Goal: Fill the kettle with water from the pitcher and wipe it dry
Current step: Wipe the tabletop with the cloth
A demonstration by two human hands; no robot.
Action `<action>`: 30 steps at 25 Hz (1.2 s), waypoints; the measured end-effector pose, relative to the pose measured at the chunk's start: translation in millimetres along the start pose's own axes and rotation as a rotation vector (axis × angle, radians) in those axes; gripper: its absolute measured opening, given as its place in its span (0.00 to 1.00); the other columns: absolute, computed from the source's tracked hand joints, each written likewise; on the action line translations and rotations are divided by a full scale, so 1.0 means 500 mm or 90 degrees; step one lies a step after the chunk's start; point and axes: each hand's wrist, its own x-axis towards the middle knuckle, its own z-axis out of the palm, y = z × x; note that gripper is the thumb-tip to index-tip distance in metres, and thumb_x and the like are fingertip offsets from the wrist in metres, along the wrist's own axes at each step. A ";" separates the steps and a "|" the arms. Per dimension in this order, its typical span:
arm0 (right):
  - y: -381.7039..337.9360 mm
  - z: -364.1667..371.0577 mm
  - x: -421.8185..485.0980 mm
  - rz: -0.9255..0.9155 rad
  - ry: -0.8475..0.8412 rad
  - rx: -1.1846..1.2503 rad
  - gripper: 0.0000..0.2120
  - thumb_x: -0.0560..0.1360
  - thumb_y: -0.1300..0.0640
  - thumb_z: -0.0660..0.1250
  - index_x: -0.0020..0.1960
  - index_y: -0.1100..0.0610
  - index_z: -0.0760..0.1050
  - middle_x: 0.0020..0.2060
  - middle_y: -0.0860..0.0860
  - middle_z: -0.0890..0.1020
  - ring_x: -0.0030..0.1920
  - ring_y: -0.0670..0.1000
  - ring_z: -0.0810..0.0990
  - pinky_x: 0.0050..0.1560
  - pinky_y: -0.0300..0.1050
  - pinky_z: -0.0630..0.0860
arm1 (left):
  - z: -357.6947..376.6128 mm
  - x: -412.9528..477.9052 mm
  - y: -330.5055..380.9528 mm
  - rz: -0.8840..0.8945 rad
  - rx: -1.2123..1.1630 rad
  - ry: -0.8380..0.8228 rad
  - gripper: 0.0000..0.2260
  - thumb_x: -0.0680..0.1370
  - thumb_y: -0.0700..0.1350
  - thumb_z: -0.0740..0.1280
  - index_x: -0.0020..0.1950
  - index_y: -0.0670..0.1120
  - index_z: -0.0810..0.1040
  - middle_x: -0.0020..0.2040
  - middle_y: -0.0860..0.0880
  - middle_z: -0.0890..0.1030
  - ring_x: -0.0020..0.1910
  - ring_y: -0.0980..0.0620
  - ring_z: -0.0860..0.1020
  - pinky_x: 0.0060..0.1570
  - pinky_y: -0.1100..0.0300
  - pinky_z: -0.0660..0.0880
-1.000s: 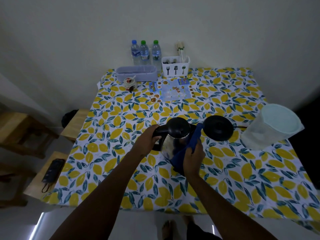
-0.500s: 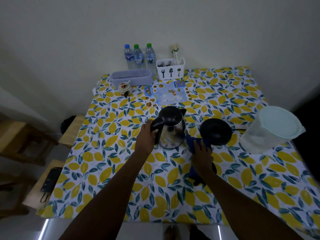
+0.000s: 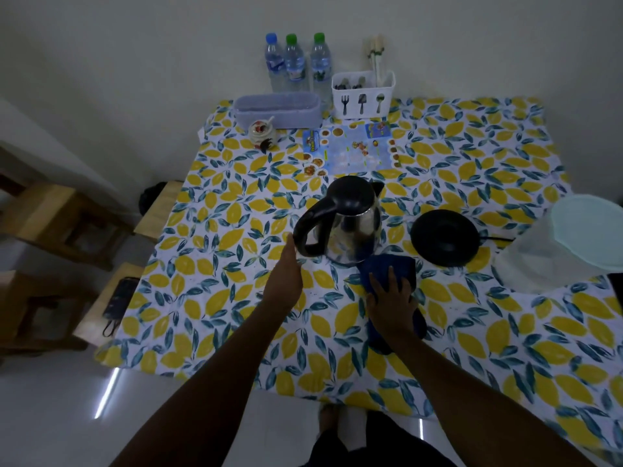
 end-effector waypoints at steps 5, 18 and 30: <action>-0.048 0.037 -0.050 -0.136 0.033 -0.041 0.25 0.79 0.47 0.59 0.75 0.44 0.60 0.77 0.55 0.57 0.73 0.66 0.57 0.61 0.70 0.66 | 0.059 -0.105 -0.115 -0.002 0.207 -0.209 0.26 0.82 0.46 0.58 0.77 0.44 0.51 0.79 0.44 0.52 0.77 0.44 0.51 0.73 0.48 0.57; -0.040 0.056 -0.054 -0.301 0.033 -0.119 0.27 0.75 0.48 0.64 0.73 0.45 0.63 0.75 0.54 0.62 0.69 0.62 0.64 0.56 0.65 0.71 | 0.078 -0.191 -0.212 -0.118 0.254 -0.276 0.56 0.66 0.65 0.72 0.76 0.50 0.35 0.77 0.48 0.32 0.75 0.38 0.33 0.72 0.35 0.45; 0.013 0.051 -0.075 -0.397 0.015 -0.143 0.26 0.73 0.49 0.59 0.71 0.43 0.65 0.73 0.50 0.67 0.67 0.61 0.68 0.53 0.63 0.75 | 0.083 -0.188 -0.213 -0.117 0.259 -0.280 0.56 0.66 0.65 0.72 0.76 0.50 0.34 0.77 0.47 0.32 0.74 0.38 0.32 0.72 0.34 0.46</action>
